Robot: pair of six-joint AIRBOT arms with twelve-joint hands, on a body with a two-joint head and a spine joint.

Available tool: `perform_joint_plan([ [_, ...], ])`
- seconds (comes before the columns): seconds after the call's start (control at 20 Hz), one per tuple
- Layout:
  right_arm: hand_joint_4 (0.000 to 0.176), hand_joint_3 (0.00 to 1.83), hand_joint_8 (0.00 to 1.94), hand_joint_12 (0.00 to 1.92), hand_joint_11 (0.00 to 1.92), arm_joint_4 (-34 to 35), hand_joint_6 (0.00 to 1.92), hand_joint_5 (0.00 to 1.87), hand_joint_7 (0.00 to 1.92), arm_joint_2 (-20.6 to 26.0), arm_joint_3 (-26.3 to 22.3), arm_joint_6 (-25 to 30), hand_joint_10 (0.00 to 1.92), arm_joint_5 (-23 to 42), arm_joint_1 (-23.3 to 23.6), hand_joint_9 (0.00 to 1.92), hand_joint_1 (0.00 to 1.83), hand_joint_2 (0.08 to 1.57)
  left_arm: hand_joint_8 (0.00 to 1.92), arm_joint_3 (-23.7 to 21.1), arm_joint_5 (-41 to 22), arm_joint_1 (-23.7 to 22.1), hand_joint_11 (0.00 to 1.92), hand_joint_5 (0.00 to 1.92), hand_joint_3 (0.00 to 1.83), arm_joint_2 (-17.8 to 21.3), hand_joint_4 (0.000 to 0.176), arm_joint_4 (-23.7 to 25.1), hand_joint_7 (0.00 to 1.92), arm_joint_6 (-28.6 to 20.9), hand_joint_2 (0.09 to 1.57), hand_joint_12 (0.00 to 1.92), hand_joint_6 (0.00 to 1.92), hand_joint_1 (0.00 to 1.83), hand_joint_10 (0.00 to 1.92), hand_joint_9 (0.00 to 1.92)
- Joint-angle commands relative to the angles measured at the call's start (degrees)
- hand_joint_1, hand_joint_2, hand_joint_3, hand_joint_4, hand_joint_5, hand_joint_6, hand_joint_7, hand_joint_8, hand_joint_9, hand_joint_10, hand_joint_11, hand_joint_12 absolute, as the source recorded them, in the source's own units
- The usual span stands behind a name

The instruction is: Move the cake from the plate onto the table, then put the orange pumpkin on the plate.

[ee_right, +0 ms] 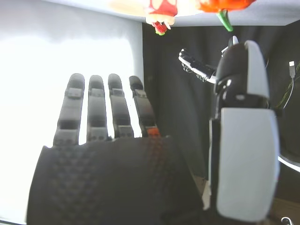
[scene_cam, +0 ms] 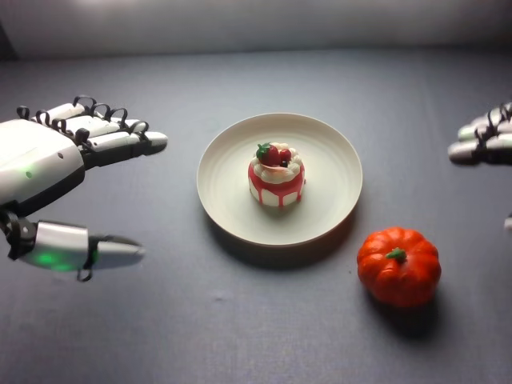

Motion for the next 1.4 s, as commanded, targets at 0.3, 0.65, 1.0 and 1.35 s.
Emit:
perform_joint_plan([
  [0.3,0.0,0.0,0.0,1.08,0.0,2.1,0.0,0.51,0.36,0.1,0.4,0.4,0.0,6.2,0.9,0.34,0.7,1.33,0.0,0.7,-4.6,-1.6,0.0,0.23,0.0,-0.1,0.121,0.1,0.23,-0.1,0.99,0.77,0.0,0.46,0.01,0.26],
  [0.65,0.0,0.0,0.01,1.23,0.02,2.0,0.0,0.56,0.52,0.1,0.4,0.4,0.03,6.2,0.9,0.49,0.63,1.37,0.01,9.2,6.3,-13.9,0.05,0.28,0.0,-8.4,0.176,9.1,0.26,-4.9,0.9,0.52,0.02,0.61,0.01,0.26],
  [1.0,0.0,0.01,0.0,1.27,0.42,0.9,0.0,0.74,0.84,-0.3,0.4,0.9,0.08,6.2,1.0,0.88,0.8,1.3,0.0,15.4,14.0,-23.1,0.0,0.37,0.0,-16.4,0.088,14.6,0.36,-6.8,0.9,0.99,0.0,0.78,0.01,0.38],
  [1.35,0.0,0.0,0.36,1.78,0.61,-0.2,0.0,0.67,0.89,-0.6,0.8,1.7,1.29,5.4,1.2,0.7,0.88,1.25,0.0,20.0,17.3,-26.0,0.06,0.37,0.0,-22.8,0.127,16.5,0.39,-8.3,0.88,0.9,0.0,0.71,0.0,0.4],
])
